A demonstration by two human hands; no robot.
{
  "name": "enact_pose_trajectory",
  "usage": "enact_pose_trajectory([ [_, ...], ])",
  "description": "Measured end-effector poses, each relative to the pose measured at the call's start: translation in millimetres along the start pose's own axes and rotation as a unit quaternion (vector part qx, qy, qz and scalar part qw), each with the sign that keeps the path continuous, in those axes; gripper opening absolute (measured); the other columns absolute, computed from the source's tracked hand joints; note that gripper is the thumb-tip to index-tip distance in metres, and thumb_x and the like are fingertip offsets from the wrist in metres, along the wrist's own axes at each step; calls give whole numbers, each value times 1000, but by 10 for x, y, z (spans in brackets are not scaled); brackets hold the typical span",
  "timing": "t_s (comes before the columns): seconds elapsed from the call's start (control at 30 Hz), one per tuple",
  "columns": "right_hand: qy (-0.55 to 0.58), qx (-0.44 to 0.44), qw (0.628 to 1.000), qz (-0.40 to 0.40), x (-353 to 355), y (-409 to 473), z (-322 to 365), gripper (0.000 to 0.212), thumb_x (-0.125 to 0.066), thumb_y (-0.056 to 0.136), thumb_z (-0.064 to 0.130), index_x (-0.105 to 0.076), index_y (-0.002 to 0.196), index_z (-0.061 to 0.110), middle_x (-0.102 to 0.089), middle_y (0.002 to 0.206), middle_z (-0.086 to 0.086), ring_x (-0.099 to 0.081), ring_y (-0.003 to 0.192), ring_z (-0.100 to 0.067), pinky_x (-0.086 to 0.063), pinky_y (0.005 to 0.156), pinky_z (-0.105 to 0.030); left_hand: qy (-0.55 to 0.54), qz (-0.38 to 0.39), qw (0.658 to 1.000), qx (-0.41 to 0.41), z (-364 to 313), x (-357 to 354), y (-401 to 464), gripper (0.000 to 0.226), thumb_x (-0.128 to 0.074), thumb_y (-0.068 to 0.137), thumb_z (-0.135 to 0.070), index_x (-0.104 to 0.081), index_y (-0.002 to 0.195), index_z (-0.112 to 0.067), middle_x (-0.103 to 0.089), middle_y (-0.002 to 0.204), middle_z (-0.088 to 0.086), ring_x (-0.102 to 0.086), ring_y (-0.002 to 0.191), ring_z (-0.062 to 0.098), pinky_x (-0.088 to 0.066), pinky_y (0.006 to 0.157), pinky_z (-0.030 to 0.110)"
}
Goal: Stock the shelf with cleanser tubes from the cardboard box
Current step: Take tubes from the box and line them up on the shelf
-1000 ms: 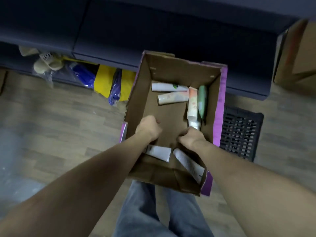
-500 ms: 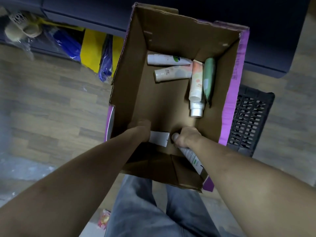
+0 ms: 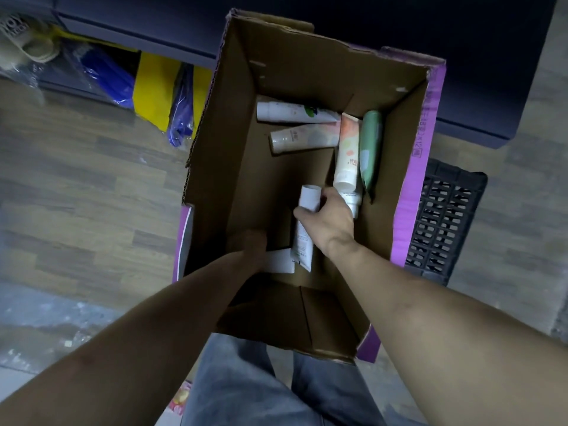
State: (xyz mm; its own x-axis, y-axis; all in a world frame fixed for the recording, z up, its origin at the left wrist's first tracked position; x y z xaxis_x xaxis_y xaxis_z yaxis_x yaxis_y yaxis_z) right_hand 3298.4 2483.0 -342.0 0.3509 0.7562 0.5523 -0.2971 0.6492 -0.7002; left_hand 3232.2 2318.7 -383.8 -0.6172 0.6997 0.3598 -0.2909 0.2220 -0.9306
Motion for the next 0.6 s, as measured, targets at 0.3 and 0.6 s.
enact_pose_trajectory([
  [0.3,99,113,978,-142,459,-75,484,36,-77,77,27,-50,97,15,-59,96,1,-58,81,-14,-49,69,-25,-321,-56,941,90,406,464,-160,41,-63,92,-27,-56,127,-6,-60,126,14,-59,115,30,-42,78,30],
  [0.6,-186,337,919,-83,0,-403,597,40,-67,62,-6,-51,91,18,-50,105,-2,-55,98,-28,-53,71,-39,-428,-127,880,161,475,582,-39,72,-74,77,-51,-47,126,-6,-61,122,13,-62,110,34,-46,76,32],
])
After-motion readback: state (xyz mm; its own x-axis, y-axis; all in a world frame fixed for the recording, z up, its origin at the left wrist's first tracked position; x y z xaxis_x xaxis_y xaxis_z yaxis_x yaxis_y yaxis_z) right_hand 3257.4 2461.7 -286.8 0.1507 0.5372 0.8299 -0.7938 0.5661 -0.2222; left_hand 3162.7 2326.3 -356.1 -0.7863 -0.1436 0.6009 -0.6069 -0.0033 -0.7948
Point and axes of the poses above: each hand's wrist, its own y-axis towards the middle knuckle, its own x-axis out of the back of the hand, z = x × y, the point moved 10 cm from there along y, towards the middle knuckle
